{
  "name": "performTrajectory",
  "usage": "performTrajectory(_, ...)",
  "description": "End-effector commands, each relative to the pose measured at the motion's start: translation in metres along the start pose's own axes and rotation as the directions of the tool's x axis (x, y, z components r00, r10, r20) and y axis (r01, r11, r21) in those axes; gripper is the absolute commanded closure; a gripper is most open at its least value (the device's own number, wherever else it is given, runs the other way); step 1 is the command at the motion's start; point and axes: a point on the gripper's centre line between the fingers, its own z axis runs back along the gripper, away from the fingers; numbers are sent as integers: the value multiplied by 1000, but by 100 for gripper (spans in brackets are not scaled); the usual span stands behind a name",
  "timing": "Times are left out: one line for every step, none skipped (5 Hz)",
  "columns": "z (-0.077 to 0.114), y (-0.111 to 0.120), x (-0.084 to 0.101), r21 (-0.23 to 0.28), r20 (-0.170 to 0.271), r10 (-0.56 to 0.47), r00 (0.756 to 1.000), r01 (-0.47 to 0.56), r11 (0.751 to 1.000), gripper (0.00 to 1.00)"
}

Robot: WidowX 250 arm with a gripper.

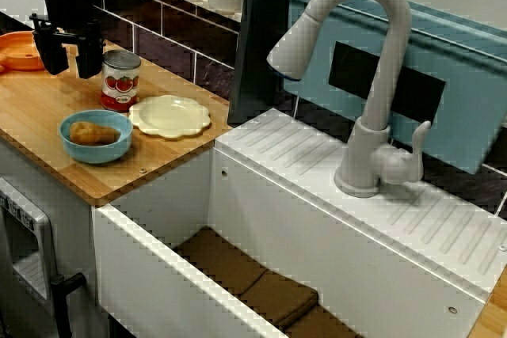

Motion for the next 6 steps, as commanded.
performTrajectory(31,31,1,68,125,-10,992,2,998,0)
performTrajectory(32,40,6,76,150,4,989,-16,997,0)
performTrajectory(32,43,16,53,171,43,984,-53,997,0)
performTrajectory(30,41,30,65,189,72,979,-86,994,0)
performTrajectory(28,40,40,78,206,68,976,-85,993,0)
performTrajectory(24,35,45,61,178,68,982,-80,995,0)
